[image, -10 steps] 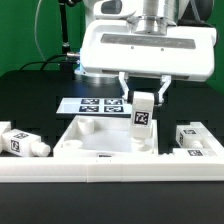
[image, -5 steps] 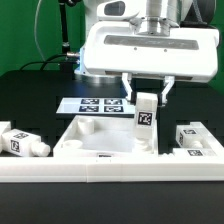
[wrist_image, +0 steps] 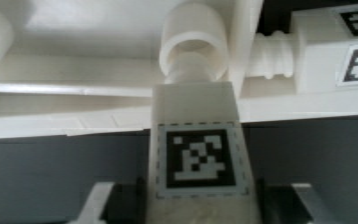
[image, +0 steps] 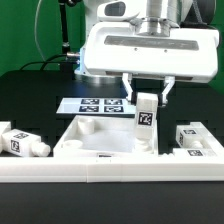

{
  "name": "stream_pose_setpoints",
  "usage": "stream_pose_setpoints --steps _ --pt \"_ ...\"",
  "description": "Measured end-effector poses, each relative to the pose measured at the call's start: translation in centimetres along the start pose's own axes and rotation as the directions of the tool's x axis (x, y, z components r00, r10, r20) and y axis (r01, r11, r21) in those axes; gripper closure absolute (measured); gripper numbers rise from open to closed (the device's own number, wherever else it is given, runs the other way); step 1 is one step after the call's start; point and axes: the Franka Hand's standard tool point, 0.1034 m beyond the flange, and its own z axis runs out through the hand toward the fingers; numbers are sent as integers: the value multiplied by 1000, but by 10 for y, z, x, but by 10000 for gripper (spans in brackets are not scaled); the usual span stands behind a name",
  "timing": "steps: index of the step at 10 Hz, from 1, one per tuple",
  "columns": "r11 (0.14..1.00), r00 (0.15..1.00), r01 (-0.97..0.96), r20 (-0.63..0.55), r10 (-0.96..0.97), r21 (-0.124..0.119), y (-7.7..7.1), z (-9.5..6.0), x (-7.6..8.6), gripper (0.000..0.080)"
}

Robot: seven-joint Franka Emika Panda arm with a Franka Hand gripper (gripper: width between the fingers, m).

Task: Assemble one leg

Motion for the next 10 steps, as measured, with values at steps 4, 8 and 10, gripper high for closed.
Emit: stream_pose_setpoints --steps 4,8,10 --pt "1000 1000 2 4 -2 0 0 -1 -3 512" --pt "1000 1000 10 14 -10 -6 1 5 -10 512" --pt "1000 1000 15 19 -14 -10 1 9 -15 512"
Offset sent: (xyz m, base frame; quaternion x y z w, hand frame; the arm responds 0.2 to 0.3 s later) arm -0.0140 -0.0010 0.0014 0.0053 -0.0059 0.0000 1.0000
